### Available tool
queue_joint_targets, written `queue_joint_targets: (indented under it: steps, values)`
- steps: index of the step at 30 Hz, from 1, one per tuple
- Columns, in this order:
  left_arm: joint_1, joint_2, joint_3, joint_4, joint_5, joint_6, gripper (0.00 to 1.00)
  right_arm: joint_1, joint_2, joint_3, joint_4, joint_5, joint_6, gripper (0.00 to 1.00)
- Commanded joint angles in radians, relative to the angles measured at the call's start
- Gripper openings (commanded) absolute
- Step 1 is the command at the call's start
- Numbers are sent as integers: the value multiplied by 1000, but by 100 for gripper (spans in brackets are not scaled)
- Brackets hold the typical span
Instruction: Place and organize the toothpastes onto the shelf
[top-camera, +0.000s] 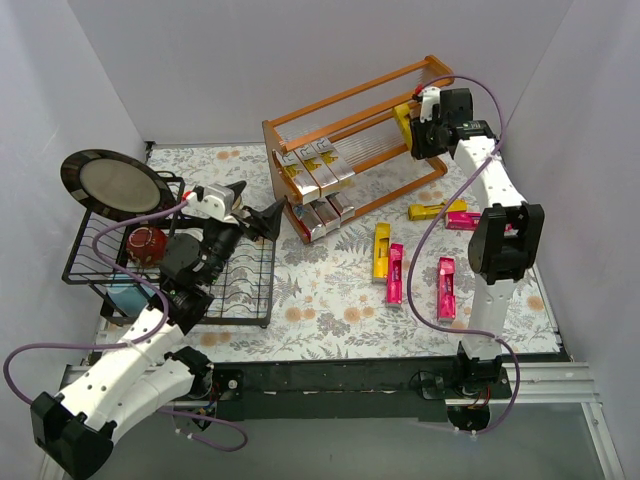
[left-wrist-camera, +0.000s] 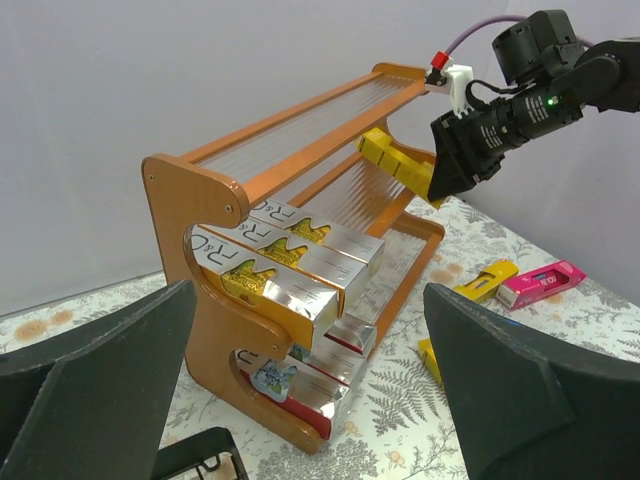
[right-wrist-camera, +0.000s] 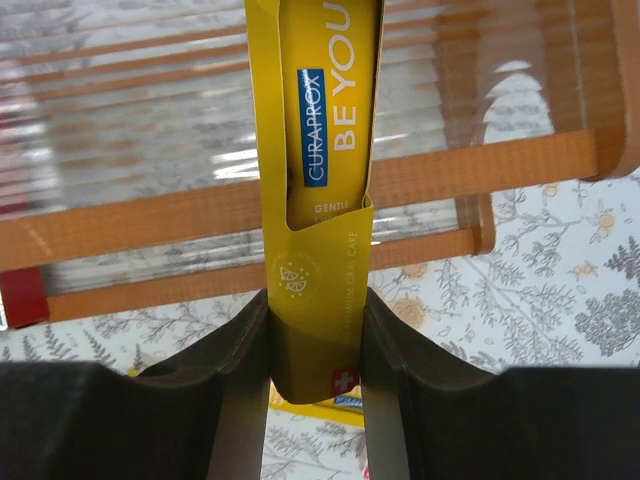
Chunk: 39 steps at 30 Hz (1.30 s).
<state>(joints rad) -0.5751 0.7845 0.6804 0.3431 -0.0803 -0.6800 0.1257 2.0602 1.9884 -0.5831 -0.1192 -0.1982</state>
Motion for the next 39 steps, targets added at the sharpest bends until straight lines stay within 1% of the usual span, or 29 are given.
queue_joint_targets:
  steps: [1,4,6,9,14,16,22,24,25,26,29,33,39]
  values:
    - [6,12,-19,25,-9,33,98,-29,35,122,115,-19,-63,35]
    - [6,25,-28,36,-13,40,98,-43,92,190,149,-22,-75,35]
    - [6,39,-30,37,-13,40,98,-43,119,205,175,-19,-84,36]
    - [6,55,-30,37,-9,40,98,-44,144,201,239,-4,-93,40]
    - [6,68,-33,42,-6,39,98,-54,166,191,308,38,-87,52]
    - [6,73,-33,40,-3,37,98,-55,155,172,334,53,-87,61]
    - [6,73,-33,40,-3,39,98,-61,127,113,388,96,-80,62]
    - [6,73,-35,40,-3,39,98,-66,117,87,413,99,-75,59]
    - [6,73,-35,40,-3,39,98,-70,115,81,417,95,-73,55]
    - [6,73,-35,43,-4,40,98,-72,117,81,419,92,-72,53]
    - [6,81,-35,43,-4,40,98,-77,124,82,427,105,-75,52]
    - [6,85,-33,42,-3,42,98,-89,132,81,443,112,-70,52]
    - [6,91,-35,42,-3,43,98,-101,141,79,468,115,-83,60]
